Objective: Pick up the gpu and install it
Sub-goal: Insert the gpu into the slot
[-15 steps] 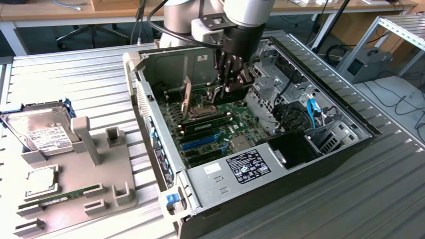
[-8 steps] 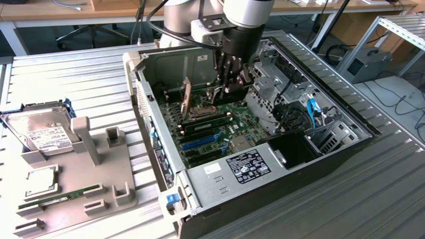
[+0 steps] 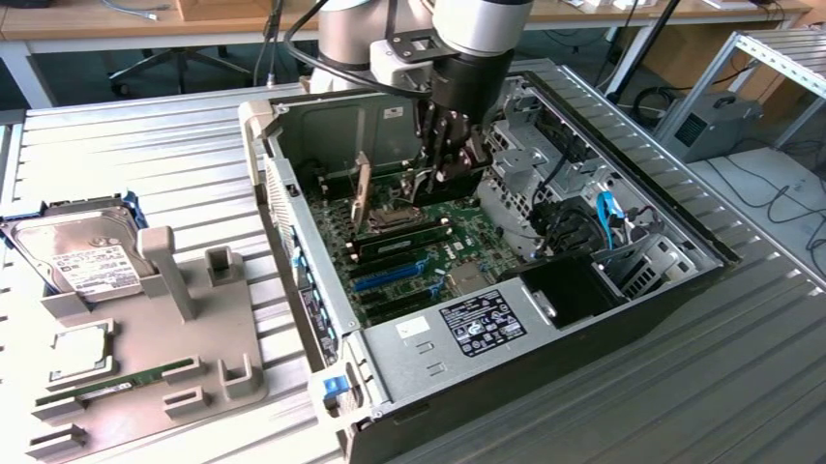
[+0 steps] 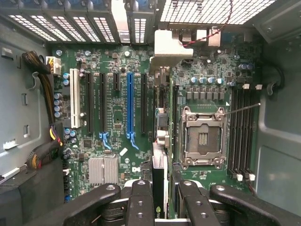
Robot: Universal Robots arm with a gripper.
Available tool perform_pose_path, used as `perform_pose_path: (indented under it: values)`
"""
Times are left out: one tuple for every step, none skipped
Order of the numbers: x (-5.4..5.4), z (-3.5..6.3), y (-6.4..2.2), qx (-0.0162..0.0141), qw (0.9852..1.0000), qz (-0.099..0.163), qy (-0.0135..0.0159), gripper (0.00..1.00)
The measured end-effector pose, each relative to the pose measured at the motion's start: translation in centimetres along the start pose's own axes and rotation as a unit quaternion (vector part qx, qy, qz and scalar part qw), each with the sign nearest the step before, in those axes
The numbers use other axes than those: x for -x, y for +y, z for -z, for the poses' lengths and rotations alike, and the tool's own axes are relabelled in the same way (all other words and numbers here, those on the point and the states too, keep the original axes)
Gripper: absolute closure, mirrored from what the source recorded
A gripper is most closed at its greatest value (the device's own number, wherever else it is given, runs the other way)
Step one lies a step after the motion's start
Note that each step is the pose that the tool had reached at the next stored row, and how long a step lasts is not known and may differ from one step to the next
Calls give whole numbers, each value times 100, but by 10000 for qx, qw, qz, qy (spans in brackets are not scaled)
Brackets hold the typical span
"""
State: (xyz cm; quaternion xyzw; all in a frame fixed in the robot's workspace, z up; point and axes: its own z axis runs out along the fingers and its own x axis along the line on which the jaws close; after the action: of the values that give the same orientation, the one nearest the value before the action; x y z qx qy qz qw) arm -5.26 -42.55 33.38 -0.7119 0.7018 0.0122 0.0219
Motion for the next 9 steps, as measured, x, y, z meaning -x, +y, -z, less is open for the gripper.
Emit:
perform_pose_path:
  values:
    - [-1, -1, 0, 0, 10000, 0, 0, 74]
    - [-2, -3, 1, 0, 10000, 0, 0, 74]
    - [-4, -4, 2, 0, 10000, 0, 0, 74]
    - [-5, -5, 2, 0, 10000, -1, 0, 74]
    - [-6, -7, 2, 0, 10000, 0, 0, 74]
    - [-8, -8, 3, 0, 10000, 0, 0, 74]
    - [-9, -9, 3, 0, 10000, 0, 1, 74]
    - [-11, -12, 5, 0, 10000, 0, 1, 74]
    - [-12, -14, 6, 0, 10000, 1, 1, 74]
